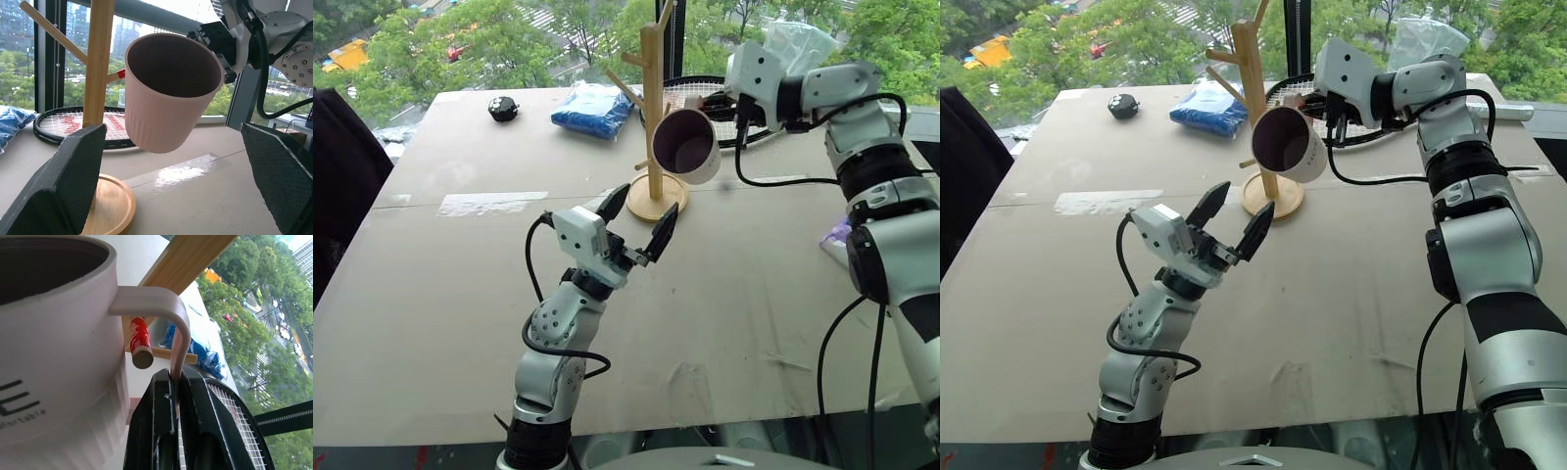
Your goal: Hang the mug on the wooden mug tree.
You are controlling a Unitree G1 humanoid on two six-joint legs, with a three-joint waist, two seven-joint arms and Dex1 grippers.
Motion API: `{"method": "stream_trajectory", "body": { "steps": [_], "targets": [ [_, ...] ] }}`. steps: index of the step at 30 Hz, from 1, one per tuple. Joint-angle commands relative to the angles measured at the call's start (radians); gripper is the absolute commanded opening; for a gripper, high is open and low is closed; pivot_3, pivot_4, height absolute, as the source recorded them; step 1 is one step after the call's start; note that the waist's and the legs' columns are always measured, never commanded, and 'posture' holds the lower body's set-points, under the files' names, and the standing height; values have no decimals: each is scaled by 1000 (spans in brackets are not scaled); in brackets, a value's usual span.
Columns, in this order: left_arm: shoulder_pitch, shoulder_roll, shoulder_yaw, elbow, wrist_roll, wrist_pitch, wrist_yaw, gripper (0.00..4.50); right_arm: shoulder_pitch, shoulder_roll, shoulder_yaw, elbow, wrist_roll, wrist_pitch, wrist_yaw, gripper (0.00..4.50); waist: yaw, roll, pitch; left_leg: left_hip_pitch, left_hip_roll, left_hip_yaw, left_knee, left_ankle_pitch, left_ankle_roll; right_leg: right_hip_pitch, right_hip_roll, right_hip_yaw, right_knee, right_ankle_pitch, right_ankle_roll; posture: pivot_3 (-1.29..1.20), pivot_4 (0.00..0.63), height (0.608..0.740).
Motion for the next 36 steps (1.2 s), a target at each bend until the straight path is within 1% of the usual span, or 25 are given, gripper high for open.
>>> {"method": "stream_trajectory", "body": {
  "steps": [1, 2, 4, 5, 6, 7, 8, 9, 13, 15, 17, 19, 21, 24, 27, 29, 32, 34, 36],
  "targets": [
    [9, 1, -4, -41, -2, -22, 4, 4500, -50, 2, -12, -1, -9, -23, -16, 808, 0, 0, 0, 0, 0, 0, 0, 0, 0, 0, 0, 0, 0, 0, 0, 0, 150, 740],
    [11, 2, -4, -42, -2, -21, 5, 4500, -54, 4, -16, 2, -9, -24, -19, 1326, 0, 0, 0, 0, 0, 0, 0, 0, 0, 0, 0, 0, 0, 0, 0, 0, 150, 740],
    [13, 2, -4, -44, -2, -20, 6, 4500, -60, 6, -21, 10, -12, -26, -35, 2223, 0, 0, 0, 0, 0, 0, 0, 0, 0, 0, 0, 0, 0, 0, 0, 0, 150, 740],
    [14, 2, -4, -45, -2, -19, 8, 4500, -64, 5, -24, 14, -15, -27, -49, 2740, 0, 0, 0, 0, 0, 0, 0, 0, 0, 0, 0, 0, 0, 0, 0, 0, 150, 740],
    [15, 2, -4, -46, -2, -18, 9, 4500, -66, 3, -26, 18, -17, -27, -67, 3386, 0, 0, 0, 0, 0, 0, 0, 0, 0, 0, 0, 0, 0, 0, 0, 0, 150, 740],
    [15, 3, -4, -47, -1, -18, 10, 4500, -69, 0, -29, 23, -18, -26, -86, 3735, 0, 0, 0, 0, 0, 0, 0, 0, 0, 0, 0, 0, 0, 0, 0, 0, 150, 740],
    [16, 3, -4, -47, -1, -17, 10, 4500, -69, -4, -31, 26, -20, -24, -99, 4303, 0, 0, 0, 0, 0, 0, 0, 0, 0, 0, 0, 0, 0, 0, 0, 0, 150, 740],
    [16, 4, -3, -47, -2, -16, 11, 4500, -68, -9, -33, 29, -20, -23, -107, 4465, 0, 0, 0, 0, 0, 0, 0, 0, 0, 0, 0, 0, 0, 0, 0, 0, 150, 740],
    [19, 19, 7, -49, 2, -9, 15, 4500, -27, -45, -57, 17, 8, 0, -91, 4465, 0, 0, 0, 0, 0, 0, 0, 0, 0, 0, 0, 0, 0, 0, 0, 0, 150, 740],
    [30, 45, 27, -53, 0, 5, 12, 4500, 36, -73, -91, -19, 58, 44, -45, 4465, 3, 0, 0, 0, 0, 0, 0, 0, 0, -1, 0, 0, 0, 0, 0, 0, 150, 740],
    [58, 81, 52, -57, -25, 53, 7, 4500, 143, -98, -146, -110, 139, 118, 13, 4465, 5, -2, -1, 0, 0, -1, -1, 0, 0, 0, 0, -1, 0, 0, 0, 0, 150, 740],
    [92, 109, 77, -60, -87, 130, 3, 4500, 270, -110, -199, -252, 226, 210, 46, 4465, 5, -2, -1, 0, 0, -1, 0, 0, 0, 0, 0, -1, -1, 0, 0, 0, 150, 740],
    [135, 168, 85, -62, -100, 177, -35, 4500, 449, -117, -248, -473, 321, 347, 40, 4465, 4, -1, -1, -1, 0, 0, -1, 0, 0, 0, 0, 0, -1, 0, 0, 0, 150, 740],
    [217, 247, 94, -60, -108, 201, -94, 4500, 788, -110, -302, -859, 438, 540, -41, 4465, 4, 0, -2, -2, 1, -1, -2, 0, 0, -2, -1, -1, 0, 0, 0, 0, 150, 740],
    [281, 284, 98, -55, -142, 202, -154, 4500, 1101, -79, -344, -1157, 503, 626, -145, 4465, 7, 1, -2, -4, 2, -1, -3, 0, 0, -6, -1, -1, 1, 0, 0, 0, 150, 740],
    [300, 300, 95, -49, -123, 192, -166, 4500, 1226, -63, -365, -1270, 527, 659, -206, 4465, 7, 2, -2, -5, 1, 0, -2, 0, 0, -6, -1, -1, 2, 0, 0, 0, 150, 740],
    [318, 314, 99, -30, -83, 181, -159, 4500, 1421, -23, -392, -1407, 554, 695, -294, 4465, 10, 2, -3, 0, 1, 4, -1, 0, 0, -2, 0, 0, 2, 4, -2, 0, 150, 740],
    [326, 315, 98, -22, -66, 178, -154, 4500, 1521, -8, -396, -1443, 546, 681, -319, 4465, 17, 2, -3, 7, 2, 2, -1, -1, 0, 6, 0, -1, 0, 4, -2, 0, 150, 740],
    [333, 315, 92, -21, -59, 177, -159, 4500, 1594, -7, -389, -1447, 531, 644, -314, 4465, 23, 2, -3, 10, 2, 2, -1, -1, 1, 9, 1, -2, 0, 4, -2, 0, 150, 740]
  ]
}}
